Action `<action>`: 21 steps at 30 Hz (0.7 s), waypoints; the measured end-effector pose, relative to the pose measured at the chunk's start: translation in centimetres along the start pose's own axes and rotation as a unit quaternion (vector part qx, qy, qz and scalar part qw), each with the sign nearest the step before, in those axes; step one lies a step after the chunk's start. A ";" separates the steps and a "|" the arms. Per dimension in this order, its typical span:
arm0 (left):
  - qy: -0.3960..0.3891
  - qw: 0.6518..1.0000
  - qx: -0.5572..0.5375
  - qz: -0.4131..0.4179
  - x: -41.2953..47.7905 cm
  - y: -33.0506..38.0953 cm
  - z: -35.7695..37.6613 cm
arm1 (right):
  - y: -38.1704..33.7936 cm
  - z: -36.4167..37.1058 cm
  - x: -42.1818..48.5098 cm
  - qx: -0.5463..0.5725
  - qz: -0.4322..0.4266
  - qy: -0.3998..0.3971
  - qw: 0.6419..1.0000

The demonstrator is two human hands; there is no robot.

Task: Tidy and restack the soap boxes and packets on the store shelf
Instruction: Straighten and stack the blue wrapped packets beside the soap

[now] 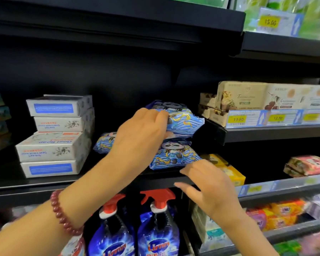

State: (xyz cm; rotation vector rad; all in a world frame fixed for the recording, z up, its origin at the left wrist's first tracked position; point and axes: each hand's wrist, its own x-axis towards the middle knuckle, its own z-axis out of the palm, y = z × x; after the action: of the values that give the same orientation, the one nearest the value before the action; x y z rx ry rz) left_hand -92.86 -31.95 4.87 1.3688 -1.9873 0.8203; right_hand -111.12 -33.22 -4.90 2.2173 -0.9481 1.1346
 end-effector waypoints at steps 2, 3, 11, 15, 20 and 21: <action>-0.035 0.999 0.038 0.011 0.4 0.8 1.1 | -0.1 0.3 -0.4 -0.011 0.009 -0.038 0.999; -0.047 0.998 0.045 0.018 0.5 1.2 1.8 | -0.2 0.4 -0.6 -0.011 0.017 -0.046 0.999; -0.026 0.995 -0.092 0.005 -0.4 0.9 3.9 | -0.5 0.7 -0.9 0.012 0.058 -0.041 0.997; -0.013 0.995 -0.102 -0.007 -0.4 1.1 4.2 | -0.8 0.7 -0.9 0.009 0.072 -0.040 0.997; -0.011 0.992 -0.125 -0.010 -1.3 1.0 4.1 | -0.8 0.5 -1.2 0.017 0.066 -0.050 0.996; -0.006 0.991 -0.131 -0.018 -1.8 0.7 3.8 | -0.7 0.5 -1.3 0.021 0.063 -0.053 0.996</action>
State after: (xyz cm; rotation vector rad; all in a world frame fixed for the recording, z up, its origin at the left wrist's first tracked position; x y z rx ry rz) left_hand -93.39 -33.61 0.93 1.2533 -1.9925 0.5129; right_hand -110.89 -32.60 -6.30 2.2980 -1.1321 1.1104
